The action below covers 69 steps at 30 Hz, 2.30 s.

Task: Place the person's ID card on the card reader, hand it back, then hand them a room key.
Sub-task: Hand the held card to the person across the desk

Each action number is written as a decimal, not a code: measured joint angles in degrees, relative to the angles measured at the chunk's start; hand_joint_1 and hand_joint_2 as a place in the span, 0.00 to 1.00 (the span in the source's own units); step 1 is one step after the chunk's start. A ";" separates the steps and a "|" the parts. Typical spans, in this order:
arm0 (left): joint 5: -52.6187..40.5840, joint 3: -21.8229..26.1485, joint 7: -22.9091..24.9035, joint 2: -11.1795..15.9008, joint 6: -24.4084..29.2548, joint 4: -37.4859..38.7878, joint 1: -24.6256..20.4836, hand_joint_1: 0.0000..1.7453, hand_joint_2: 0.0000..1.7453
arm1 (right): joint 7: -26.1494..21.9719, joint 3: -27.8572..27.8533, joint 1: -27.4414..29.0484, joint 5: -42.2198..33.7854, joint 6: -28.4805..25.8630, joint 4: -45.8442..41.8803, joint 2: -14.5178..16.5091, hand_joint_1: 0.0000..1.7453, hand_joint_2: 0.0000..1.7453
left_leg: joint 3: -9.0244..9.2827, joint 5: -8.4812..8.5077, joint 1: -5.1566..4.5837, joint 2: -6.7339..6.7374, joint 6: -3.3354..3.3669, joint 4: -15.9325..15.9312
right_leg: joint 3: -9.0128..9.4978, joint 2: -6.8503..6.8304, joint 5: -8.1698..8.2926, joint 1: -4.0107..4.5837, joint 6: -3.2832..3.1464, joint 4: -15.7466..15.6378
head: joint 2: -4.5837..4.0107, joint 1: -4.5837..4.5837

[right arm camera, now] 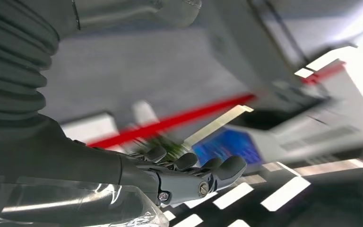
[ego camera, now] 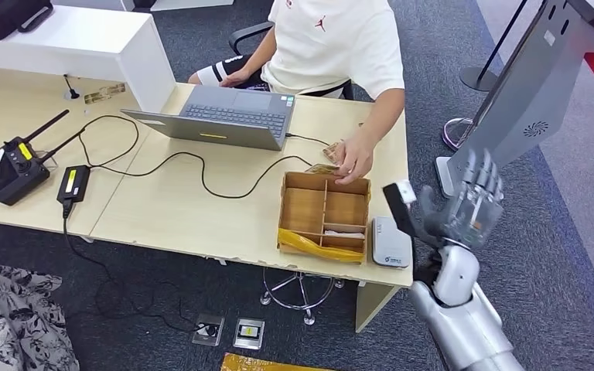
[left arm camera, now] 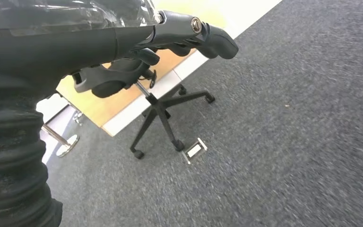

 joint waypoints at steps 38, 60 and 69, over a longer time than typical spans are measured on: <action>7.93 -0.34 -2.52 -2.48 -0.57 -3.63 -0.38 0.00 1.00 | -26.87 -19.40 17.80 -60.89 14.10 44.86 8.37 0.00 1.00 | -0.13 -0.11 -0.14 0.27 0.22 -0.05 | -0.09 0.35 0.02 -0.13 0.28 -0.06 | 0.00 0.00; 37.24 -21.25 -9.55 2.70 -12.67 -3.78 5.34 0.00 0.00 | -29.50 -20.43 21.81 -63.19 23.55 45.63 8.87 0.00 0.75 | -0.11 -0.12 -0.15 0.27 0.22 -0.05 | -0.08 0.36 0.02 -0.13 0.28 -0.07 | 0.00 0.01; 49.59 -33.06 -12.44 5.04 -18.88 -3.77 8.17 0.00 0.00 | -30.64 -21.17 23.84 -64.22 27.52 45.63 8.88 0.00 0.00 | -0.12 -0.12 -0.15 0.28 0.22 -0.05 | -0.09 0.36 0.01 -0.13 0.28 -0.07 | 0.00 0.00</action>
